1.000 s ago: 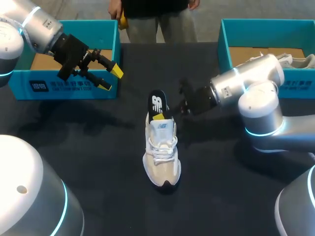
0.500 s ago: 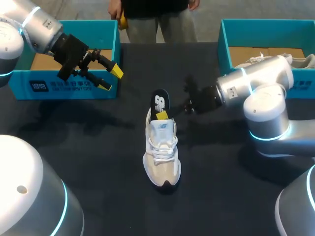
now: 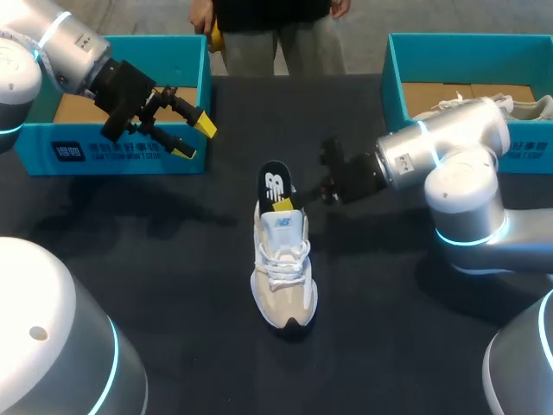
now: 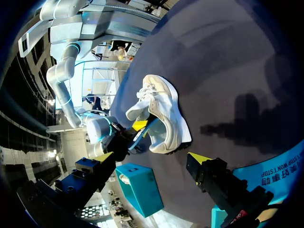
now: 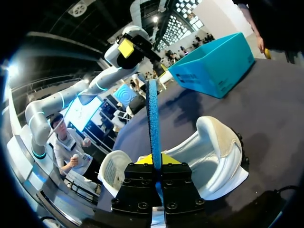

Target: Take the shoe out of the shoebox, open the shoe tongue, remove and reinsert the insole, then place the shoe into the shoebox

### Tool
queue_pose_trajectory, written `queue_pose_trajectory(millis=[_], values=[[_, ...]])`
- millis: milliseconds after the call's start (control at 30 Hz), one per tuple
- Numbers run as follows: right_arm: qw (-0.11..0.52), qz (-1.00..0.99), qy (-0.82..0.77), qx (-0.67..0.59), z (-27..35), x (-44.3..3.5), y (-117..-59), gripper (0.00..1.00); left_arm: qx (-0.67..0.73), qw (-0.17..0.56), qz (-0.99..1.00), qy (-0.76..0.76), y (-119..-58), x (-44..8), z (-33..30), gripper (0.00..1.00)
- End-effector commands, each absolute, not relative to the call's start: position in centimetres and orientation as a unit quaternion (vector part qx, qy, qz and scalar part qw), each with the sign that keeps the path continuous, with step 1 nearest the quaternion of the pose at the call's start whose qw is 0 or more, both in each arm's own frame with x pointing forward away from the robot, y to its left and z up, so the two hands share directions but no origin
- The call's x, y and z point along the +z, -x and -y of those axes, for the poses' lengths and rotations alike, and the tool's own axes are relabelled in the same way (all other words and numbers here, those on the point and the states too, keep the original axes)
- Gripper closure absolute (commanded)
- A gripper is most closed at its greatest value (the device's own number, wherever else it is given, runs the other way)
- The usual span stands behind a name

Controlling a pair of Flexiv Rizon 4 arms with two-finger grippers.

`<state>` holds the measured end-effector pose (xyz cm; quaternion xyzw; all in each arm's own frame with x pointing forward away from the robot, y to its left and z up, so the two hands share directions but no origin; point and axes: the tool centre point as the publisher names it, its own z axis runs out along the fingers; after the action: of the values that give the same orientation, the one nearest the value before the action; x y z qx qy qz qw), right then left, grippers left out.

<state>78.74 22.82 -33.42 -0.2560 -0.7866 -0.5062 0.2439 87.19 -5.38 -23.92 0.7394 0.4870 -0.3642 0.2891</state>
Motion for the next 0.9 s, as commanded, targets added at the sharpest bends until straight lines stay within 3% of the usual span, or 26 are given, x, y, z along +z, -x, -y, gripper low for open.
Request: queue_pose_trajectory(millis=[33, 533, 567, 633, 667, 733, 900], values=[[0.261, 0.794, 0.249, -0.490, -23.7, -34.0, -79.5, 1.00, -0.364, 0.288, -0.486, -0.740, -87.2, -23.9, 5.3, 0.00], [0.268, 0.803, 0.270, -0.458, -23.0, -35.7, -77.5, 1.00, -0.364, 0.288, -0.486, -0.740, -87.2, -23.9, 5.3, 0.00], [0.267, 0.804, 0.271, -0.458, -23.0, -35.7, -77.4, 0.96, -0.364, 0.288, -0.486, -0.740, -87.2, -23.9, 5.3, 0.00], [0.261, 0.803, 0.272, -0.460, -22.9, -35.3, -77.6, 0.68, -0.364, 0.288, -0.486, -0.740, -87.2, -23.9, 5.3, 0.00], [0.258, 0.803, 0.272, -0.463, -22.9, -35.1, -77.7, 0.62, -0.364, 0.288, -0.486, -0.740, -87.2, -23.9, 5.3, 0.00], [0.251, 0.804, 0.270, -0.466, -22.9, -34.7, -78.1, 0.58, -0.364, 0.288, -0.486, -0.740, -87.2, -23.9, 5.3, 0.00], [0.243, 0.809, 0.260, -0.469, -23.2, -33.9, -78.8, 0.57, -0.364, 0.288, -0.486, -0.740, -87.2, -23.9, 5.3, 0.00]])
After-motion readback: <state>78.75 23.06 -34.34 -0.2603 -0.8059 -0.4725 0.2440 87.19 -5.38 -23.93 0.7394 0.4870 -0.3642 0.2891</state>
